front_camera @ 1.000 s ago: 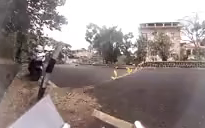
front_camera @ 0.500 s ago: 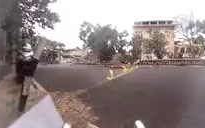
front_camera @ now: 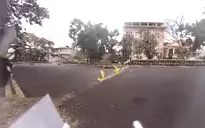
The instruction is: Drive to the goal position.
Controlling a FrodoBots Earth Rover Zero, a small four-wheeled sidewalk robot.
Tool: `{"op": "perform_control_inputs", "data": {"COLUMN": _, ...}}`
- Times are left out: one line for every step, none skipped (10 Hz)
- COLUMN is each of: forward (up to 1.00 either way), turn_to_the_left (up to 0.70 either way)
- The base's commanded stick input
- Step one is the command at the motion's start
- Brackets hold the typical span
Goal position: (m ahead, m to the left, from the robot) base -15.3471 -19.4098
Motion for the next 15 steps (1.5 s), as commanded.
{"op": "perform_control_inputs", "data": {"forward": 0.0, "turn_to_the_left": -0.67}}
{"op": "perform_control_inputs", "data": {"forward": 0.0, "turn_to_the_left": -0.67}}
{"op": "perform_control_inputs", "data": {"forward": 0.0, "turn_to_the_left": -0.67}}
{"op": "perform_control_inputs", "data": {"forward": 0.0, "turn_to_the_left": -0.67}}
{"op": "perform_control_inputs", "data": {"forward": 0.0, "turn_to_the_left": -0.67}}
{"op": "perform_control_inputs", "data": {"forward": 0.0, "turn_to_the_left": -0.67}}
{"op": "perform_control_inputs", "data": {"forward": 0.0, "turn_to_the_left": -0.67}}
{"op": "perform_control_inputs", "data": {"forward": 0.0, "turn_to_the_left": -0.67}}
{"op": "perform_control_inputs", "data": {"forward": 0.0, "turn_to_the_left": -0.67}}
{"op": "perform_control_inputs", "data": {"forward": 0.0, "turn_to_the_left": -0.67}}
{"op": "perform_control_inputs", "data": {"forward": 0.0, "turn_to_the_left": -0.67}}
{"op": "perform_control_inputs", "data": {"forward": 0.0, "turn_to_the_left": -0.67}}
{"op": "perform_control_inputs", "data": {"forward": 0.0, "turn_to_the_left": -0.67}}
{"op": "perform_control_inputs", "data": {"forward": 0.0, "turn_to_the_left": -0.67}}
{"op": "perform_control_inputs", "data": {"forward": 0.0, "turn_to_the_left": -0.67}}
